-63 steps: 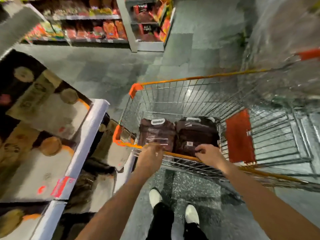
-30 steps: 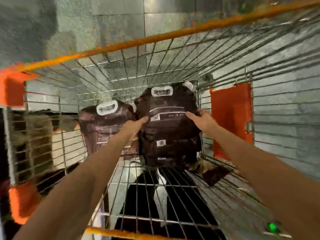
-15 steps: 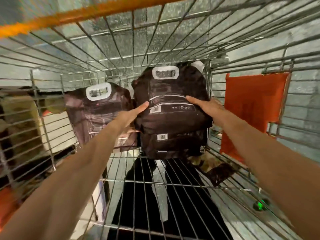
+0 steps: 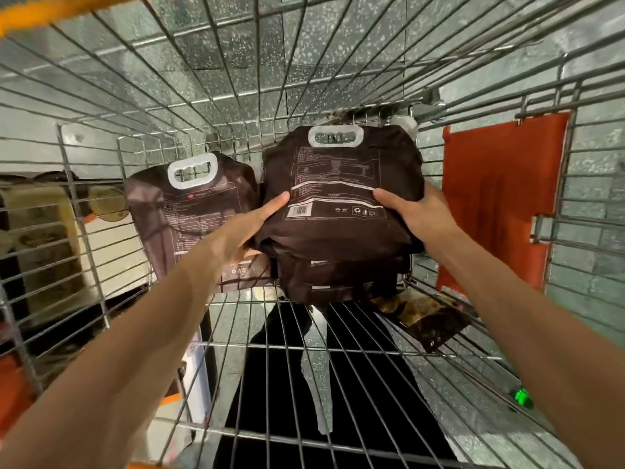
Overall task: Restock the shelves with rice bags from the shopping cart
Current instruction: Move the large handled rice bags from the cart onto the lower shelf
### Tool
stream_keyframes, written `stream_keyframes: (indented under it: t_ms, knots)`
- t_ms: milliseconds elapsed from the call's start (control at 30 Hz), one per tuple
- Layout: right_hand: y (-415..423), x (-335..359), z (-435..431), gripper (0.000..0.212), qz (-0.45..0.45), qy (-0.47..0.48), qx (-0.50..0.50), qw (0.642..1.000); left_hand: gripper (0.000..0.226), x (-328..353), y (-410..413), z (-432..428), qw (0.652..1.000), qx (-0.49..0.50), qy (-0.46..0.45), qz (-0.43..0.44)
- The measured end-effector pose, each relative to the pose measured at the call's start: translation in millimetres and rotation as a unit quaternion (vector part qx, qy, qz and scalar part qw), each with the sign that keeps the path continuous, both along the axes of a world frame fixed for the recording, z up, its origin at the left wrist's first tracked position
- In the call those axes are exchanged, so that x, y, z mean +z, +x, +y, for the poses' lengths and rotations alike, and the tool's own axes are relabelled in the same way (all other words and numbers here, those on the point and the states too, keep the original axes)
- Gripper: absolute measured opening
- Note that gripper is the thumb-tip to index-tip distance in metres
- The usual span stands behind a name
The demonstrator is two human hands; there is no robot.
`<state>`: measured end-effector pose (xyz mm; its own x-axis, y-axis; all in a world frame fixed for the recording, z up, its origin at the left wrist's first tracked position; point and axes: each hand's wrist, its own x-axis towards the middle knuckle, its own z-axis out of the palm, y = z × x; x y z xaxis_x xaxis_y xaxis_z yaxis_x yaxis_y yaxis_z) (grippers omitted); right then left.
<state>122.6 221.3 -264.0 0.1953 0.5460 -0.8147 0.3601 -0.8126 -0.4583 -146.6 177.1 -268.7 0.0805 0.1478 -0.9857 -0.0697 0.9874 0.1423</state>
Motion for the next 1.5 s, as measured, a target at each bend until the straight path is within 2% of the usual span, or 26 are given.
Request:
stream_keyframes:
  t_ms: [133, 233, 367, 433, 500, 533, 633, 667, 767, 900, 967, 1067, 1133, 1267, 1367, 1400, 1467, 1500]
  knots:
    - [4.4, 23.8, -17.5, 0.047, 0.047, 0.016, -0.020, 0.999, 0.046, 20.3, -5.9, -9.4, 0.999, -0.017, 0.010, -0.027]
    - [-4.7, 42.4, -33.5, 0.033, 0.075, 0.043, -0.001, 0.996, 0.055, 36.4, -14.7, -25.5, 0.999, -0.016, 0.021, -0.023]
    - [-26.8, 53.2, -51.9, 0.041, 0.087, 0.096, 0.019, 0.991, 0.041, 62.1, -25.7, -50.3, 0.994, 0.091, 0.051, -0.025]
    - [-41.2, 53.8, -62.6, 0.037, 0.105, 0.117, 0.015, 0.987, 0.031, 78.4, -38.6, -58.3, 0.992, 0.103, 0.071, -0.012]
    - [-60.5, 54.2, -75.3, 0.031, 0.108, 0.114, 0.017, 0.987, 0.020, 95.4, -57.7, -67.1, 0.990, 0.070, 0.119, 0.033]
    - [-73.9, 54.0, -81.0, 0.035, 0.120, 0.091, 0.020, 0.988, 0.018, 104.1, -68.2, -72.8, 0.983, 0.055, 0.158, 0.069]
    - [-109.0, 47.7, -94.3, 0.103, 0.200, -0.065, 0.027, 0.977, 0.022, 129.4, -93.7, -95.2, 0.955, 0.080, 0.256, 0.130]
    - [-119.7, 45.6, -97.5, 0.102, 0.242, -0.105, 0.028, 0.964, 0.022, 134.7, -101.0, -103.9, 0.945, 0.071, 0.282, 0.152]
    - [-152.1, 44.5, -109.2, 0.054, 0.318, -0.127, 0.030, 0.939, 0.022, 147.0, -118.8, -128.5, 0.910, 0.031, 0.346, 0.225]
    - [-171.9, 37.0, -124.7, 0.043, 0.296, -0.156, 0.096, 0.937, 0.030, 143.7, -135.9, -143.9, 0.893, 0.013, 0.353, 0.278]
    - [-168.9, 26.8, -128.6, 0.051, 0.255, -0.158, 0.136, 0.944, 0.035, 134.3, -134.3, -143.8, 0.891, -0.008, 0.348, 0.290]
    - [-162.9, 26.0, -127.2, 0.062, 0.225, -0.142, 0.158, 0.951, 0.041, 123.0, -122.3, -142.2, 0.891, -0.035, 0.346, 0.291]
    - [-155.0, 26.6, -121.7, 0.068, 0.223, -0.139, 0.150, 0.953, 0.037, 119.6, -107.3, -140.1, 0.888, -0.067, 0.359, 0.280]
    - [-139.4, 36.8, -108.0, 0.087, 0.282, -0.162, 0.155, 0.933, 0.032, 132.2, -77.4, -137.1, 0.870, -0.117, 0.388, 0.281]
    - [-111.7, 55.3, -107.6, 0.084, 0.373, -0.230, 0.191, 0.878, 0.049, 137.9, -51.4, -130.7, 0.896, -0.065, 0.398, 0.184]
    - [-100.3, 58.4, -109.1, 0.091, 0.389, -0.240, 0.188, 0.869, 0.049, 134.3, -44.3, -126.9, 0.905, -0.060, 0.390, 0.159]
    - [-81.8, 60.9, -113.3, 0.095, 0.409, -0.239, 0.174, 0.863, 0.037, 124.2, -33.4, -116.4, 0.920, -0.075, 0.361, 0.133]
    - [-71.8, 62.1, -114.3, 0.091, 0.401, -0.226, 0.156, 0.874, 0.036, 115.5, -28.1, -111.2, 0.925, -0.092, 0.348, 0.126]
